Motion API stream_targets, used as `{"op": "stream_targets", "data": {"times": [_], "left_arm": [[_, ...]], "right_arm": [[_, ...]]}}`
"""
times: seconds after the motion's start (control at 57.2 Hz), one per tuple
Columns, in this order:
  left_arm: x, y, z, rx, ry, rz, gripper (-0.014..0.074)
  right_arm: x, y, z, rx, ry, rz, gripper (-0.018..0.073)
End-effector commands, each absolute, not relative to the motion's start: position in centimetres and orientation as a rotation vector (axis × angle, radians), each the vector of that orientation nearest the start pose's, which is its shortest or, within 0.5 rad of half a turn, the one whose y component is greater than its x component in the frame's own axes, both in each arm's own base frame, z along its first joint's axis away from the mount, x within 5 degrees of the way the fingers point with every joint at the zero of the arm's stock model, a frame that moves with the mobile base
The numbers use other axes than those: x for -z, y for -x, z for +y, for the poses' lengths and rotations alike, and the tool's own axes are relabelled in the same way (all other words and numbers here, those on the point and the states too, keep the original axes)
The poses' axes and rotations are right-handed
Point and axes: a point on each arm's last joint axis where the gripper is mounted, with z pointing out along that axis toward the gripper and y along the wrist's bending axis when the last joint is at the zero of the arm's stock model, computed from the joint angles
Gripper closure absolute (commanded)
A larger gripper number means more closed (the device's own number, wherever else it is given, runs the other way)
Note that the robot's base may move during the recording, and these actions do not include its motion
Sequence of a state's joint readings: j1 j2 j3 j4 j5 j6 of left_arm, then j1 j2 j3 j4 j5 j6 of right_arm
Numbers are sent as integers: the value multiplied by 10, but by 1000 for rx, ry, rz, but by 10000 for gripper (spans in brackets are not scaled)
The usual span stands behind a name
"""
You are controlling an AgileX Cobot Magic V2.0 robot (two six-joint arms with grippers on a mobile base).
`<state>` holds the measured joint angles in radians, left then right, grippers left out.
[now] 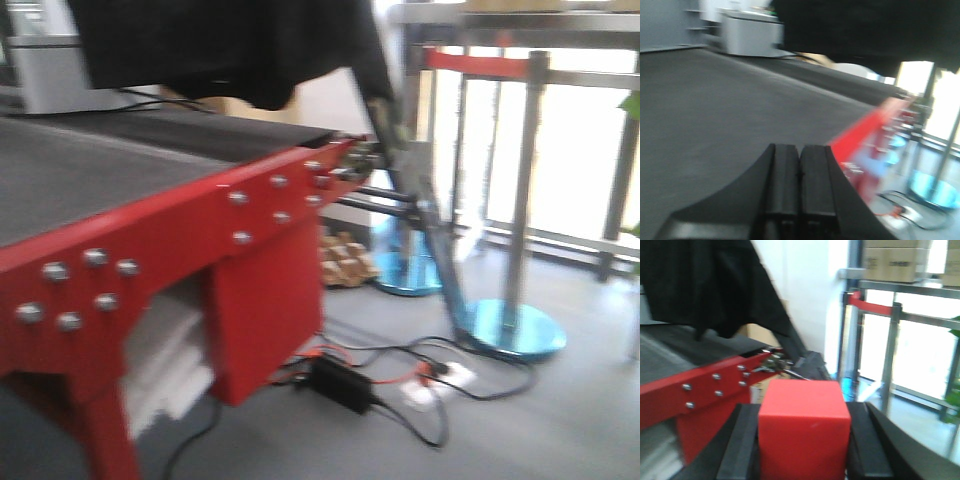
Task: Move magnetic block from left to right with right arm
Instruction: 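Turn the base toward the grey table near the cardboard boxes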
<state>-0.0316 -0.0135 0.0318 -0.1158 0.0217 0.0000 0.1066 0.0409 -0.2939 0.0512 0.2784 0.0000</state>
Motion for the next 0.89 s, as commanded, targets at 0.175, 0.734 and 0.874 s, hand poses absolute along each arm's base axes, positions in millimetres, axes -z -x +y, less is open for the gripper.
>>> {"op": "stream_targets", "data": {"times": [0.175, 0.734, 0.874], "left_arm": [[-206, -56, -1, 121, 67, 1443, 722], [-206, -56, -1, 121, 67, 1443, 722], [-206, -56, -1, 121, 67, 1443, 722]], "right_arm": [[-301, -37, 5, -118, 56, 1396, 307], [-301, -37, 5, -118, 56, 1396, 307], [-301, -37, 5, -118, 56, 1396, 307]]}}
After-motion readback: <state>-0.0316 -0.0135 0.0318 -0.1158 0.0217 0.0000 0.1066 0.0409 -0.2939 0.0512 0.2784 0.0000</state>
